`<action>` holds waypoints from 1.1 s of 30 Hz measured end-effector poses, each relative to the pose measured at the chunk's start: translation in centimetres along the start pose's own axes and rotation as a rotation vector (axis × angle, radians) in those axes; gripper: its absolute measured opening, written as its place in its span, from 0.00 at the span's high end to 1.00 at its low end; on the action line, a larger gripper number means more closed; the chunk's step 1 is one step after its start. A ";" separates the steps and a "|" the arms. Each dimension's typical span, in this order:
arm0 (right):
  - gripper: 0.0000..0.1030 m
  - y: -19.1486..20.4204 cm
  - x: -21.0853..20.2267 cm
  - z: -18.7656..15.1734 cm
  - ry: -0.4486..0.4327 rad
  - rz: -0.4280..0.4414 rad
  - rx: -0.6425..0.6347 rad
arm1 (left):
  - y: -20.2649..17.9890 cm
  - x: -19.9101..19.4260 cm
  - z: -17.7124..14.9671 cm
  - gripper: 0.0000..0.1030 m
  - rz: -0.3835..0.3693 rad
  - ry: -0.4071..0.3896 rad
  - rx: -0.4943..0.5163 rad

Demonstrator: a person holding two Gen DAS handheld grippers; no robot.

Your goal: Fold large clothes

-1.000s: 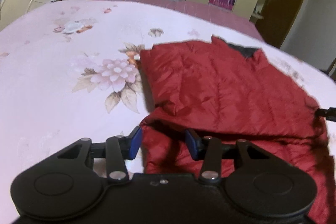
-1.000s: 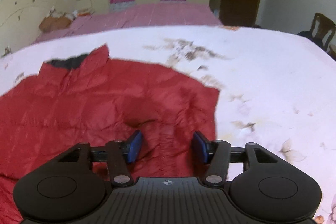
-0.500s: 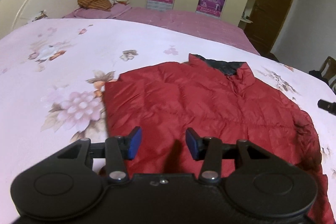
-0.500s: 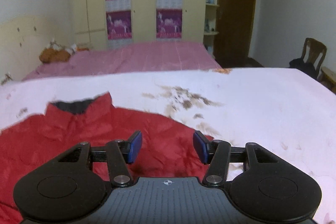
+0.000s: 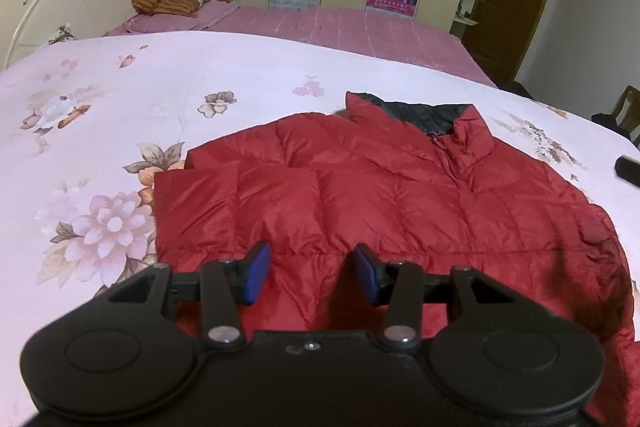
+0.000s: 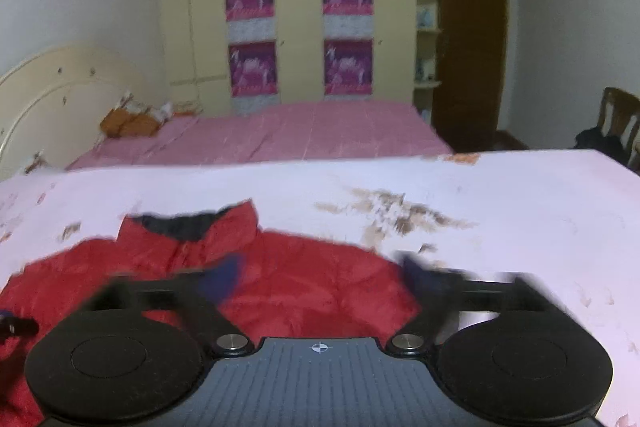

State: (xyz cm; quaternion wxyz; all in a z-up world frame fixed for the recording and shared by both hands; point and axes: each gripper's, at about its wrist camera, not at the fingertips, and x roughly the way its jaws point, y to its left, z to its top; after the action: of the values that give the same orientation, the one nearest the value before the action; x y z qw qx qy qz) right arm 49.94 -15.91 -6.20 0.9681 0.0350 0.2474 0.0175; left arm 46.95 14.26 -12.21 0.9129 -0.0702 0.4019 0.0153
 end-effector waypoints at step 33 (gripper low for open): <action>0.45 -1.6 6.2 -3.9 0.236 -0.013 -0.181 | -0.7 3.0 -0.3 0.50 0.041 -0.044 0.050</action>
State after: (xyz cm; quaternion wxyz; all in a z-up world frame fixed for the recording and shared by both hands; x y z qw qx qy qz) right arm 53.51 -16.91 -12.71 0.9316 -0.0565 0.3571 0.0374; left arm 48.77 13.48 -14.53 0.9225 -0.0389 0.3831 0.0258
